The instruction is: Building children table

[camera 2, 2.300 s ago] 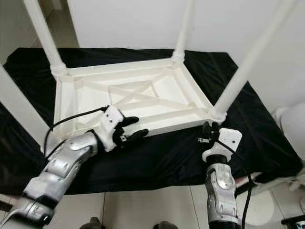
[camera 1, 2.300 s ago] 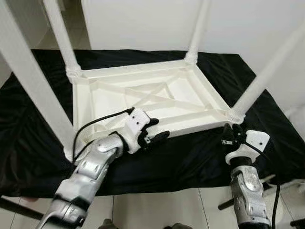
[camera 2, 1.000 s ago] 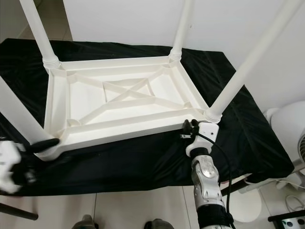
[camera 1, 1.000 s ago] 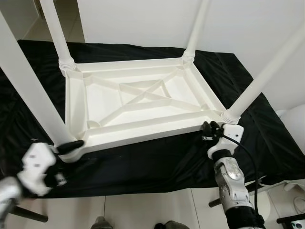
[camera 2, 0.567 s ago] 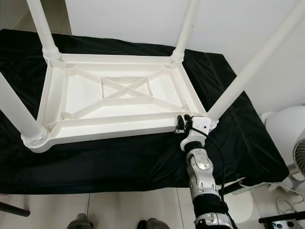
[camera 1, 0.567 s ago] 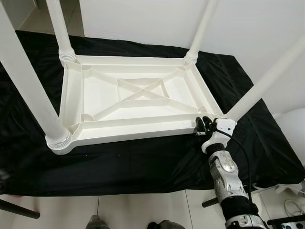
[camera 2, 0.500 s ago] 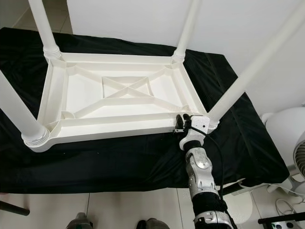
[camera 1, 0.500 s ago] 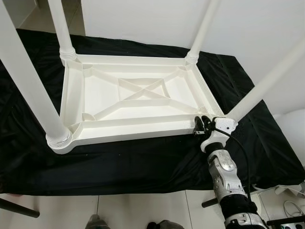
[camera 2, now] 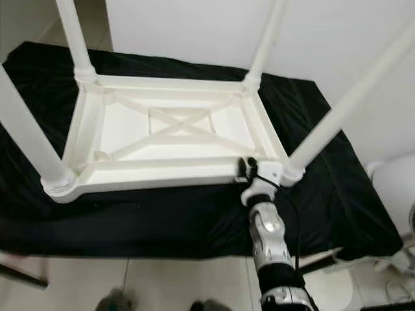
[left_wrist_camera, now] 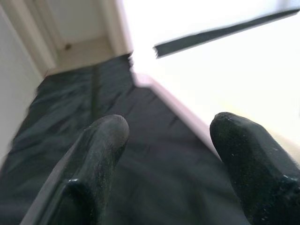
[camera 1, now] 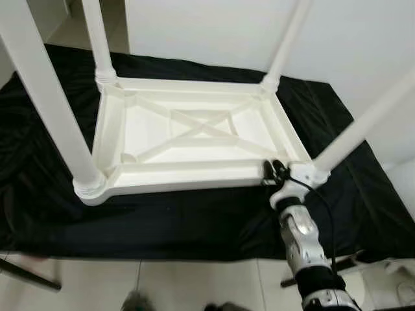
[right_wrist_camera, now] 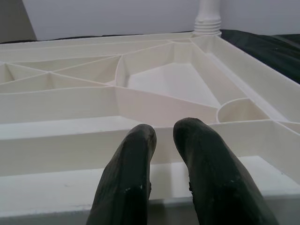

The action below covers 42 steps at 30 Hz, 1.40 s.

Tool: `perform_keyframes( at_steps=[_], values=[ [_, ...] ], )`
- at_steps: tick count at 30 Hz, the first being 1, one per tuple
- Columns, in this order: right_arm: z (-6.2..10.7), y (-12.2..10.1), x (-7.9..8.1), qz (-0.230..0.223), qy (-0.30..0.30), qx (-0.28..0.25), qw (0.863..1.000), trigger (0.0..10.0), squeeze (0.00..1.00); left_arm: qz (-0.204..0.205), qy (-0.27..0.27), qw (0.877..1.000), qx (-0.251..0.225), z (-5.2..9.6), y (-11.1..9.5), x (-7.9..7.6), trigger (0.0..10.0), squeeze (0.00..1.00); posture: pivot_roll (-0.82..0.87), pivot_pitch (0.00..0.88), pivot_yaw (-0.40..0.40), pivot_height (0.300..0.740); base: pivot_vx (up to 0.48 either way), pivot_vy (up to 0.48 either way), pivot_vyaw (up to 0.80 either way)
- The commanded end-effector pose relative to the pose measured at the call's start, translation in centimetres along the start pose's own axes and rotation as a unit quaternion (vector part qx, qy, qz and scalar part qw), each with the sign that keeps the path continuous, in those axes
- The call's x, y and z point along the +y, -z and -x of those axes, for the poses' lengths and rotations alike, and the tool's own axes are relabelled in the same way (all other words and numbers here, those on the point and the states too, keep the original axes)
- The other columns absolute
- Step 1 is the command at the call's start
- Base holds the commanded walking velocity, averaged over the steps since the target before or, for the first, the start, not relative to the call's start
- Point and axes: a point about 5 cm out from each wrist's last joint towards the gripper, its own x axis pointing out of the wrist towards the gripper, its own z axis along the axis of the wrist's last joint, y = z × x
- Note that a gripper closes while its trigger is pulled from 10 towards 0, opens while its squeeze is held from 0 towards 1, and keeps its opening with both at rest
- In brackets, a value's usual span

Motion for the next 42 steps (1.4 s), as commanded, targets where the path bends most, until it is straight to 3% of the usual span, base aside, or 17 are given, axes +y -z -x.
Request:
perform_keyframes(
  at_steps=[1,4,5,6,8,12,17,20,23,29,34,36,38,42],
  values=[
    [0.9,0.5,-0.6,0.011,0.012,0.009,1.000,10.0,0.00,0.014,0.004,1.000,0.012,-1.8,1.1,-1.3,10.0,0.00,0.28,0.065,-0.057,0.740,0.000,0.000,0.00],
    [1.1,0.5,-0.6,0.013,0.014,0.008,1.000,10.0,0.00,0.021,0.014,1.000,0.004,-3.0,1.2,-2.1,10.0,0.00,0.27,0.065,-0.052,0.740,0.000,0.000,0.00],
    [1.9,0.5,-0.9,0.018,0.027,0.006,0.999,10.0,0.00,0.060,0.023,0.998,-0.028,-6.4,0.8,-3.3,10.0,0.00,0.21,0.059,-0.040,0.740,0.000,0.000,0.00],
    [1.9,0.5,-0.9,0.018,0.027,0.006,0.999,10.0,0.00,0.060,0.023,0.998,-0.028,-6.4,0.8,-3.3,10.0,0.00,0.21,0.059,-0.040,0.740,0.000,0.000,0.00],
    [2.4,0.5,-1.1,0.018,0.038,0.005,0.999,10.0,0.00,0.091,0.036,0.994,-0.053,-8.4,0.0,-3.9,10.0,0.00,0.20,0.057,-0.040,0.740,0.000,0.000,0.00],
    [2.7,0.5,-1.2,0.019,0.048,0.003,0.999,10.0,0.00,0.101,0.048,0.992,-0.063,-9.5,-0.4,-4.4,10.0,0.00,0.18,0.056,-0.042,0.740,0.000,0.000,0.00],
    [3.5,1.0,-0.7,0.023,0.101,0.012,0.995,10.0,0.00,0.127,0.089,0.984,-0.089,-12.0,-1.6,-6.2,10.0,0.00,0.15,0.054,-0.049,0.740,0.000,0.000,0.00],
    [3.5,1.2,-0.5,0.028,0.131,0.019,0.991,10.0,0.00,0.140,0.127,0.976,-0.109,-12.3,-2.1,-7.4,10.0,0.00,0.14,0.054,-0.058,0.740,0.000,0.000,0.00],
    [3.5,1.2,-0.5,0.028,0.131,0.019,0.991,10.0,0.00,0.140,0.127,0.976,-0.109,-12.3,-2.1,-7.4,10.0,0.00,0.14,0.054,-0.058,0.740,0.000,0.000,0.00],
    [4.3,0.5,-1.1,0.046,0.209,0.000,0.977,10.0,0.00,0.179,0.224,0.949,-0.128,-13.0,-2.4,-10.0,10.0,0.00,0.13,0.041,-0.092,0.740,0.000,0.000,0.00],
    [4.7,0.0,-1.2,0.022,0.215,-0.022,0.976,10.0,0.00,0.187,0.232,0.947,-0.120,-13.2,-2.2,-10.3,10.0,0.00,0.13,0.038,-0.095,0.740,0.000,0.000,0.00],
    [5.0,-0.6,-1.7,0.001,0.243,-0.040,0.969,10.0,0.00,0.186,0.235,0.948,-0.109,-13.4,-2.0,-10.6,10.0,0.00,0.12,0.031,-0.100,0.740,0.000,0.000,0.00],
    [5.1,-0.7,-2.4,-0.010,0.271,-0.041,0.962,10.0,0.00,0.184,0.240,0.948,-0.100,-13.5,-2.1,-10.8,10.0,0.00,0.12,0.029,-0.100,0.740,0.000,0.000,0.00],
    [5.0,-0.5,-2.7,-0.015,0.278,-0.033,0.960,10.0,0.00,0.186,0.246,0.946,-0.100,-13.5,-2.2,-11.0,10.0,0.00,0.12,0.026,-0.099,0.740,0.000,0.000,0.00]
  ],
)
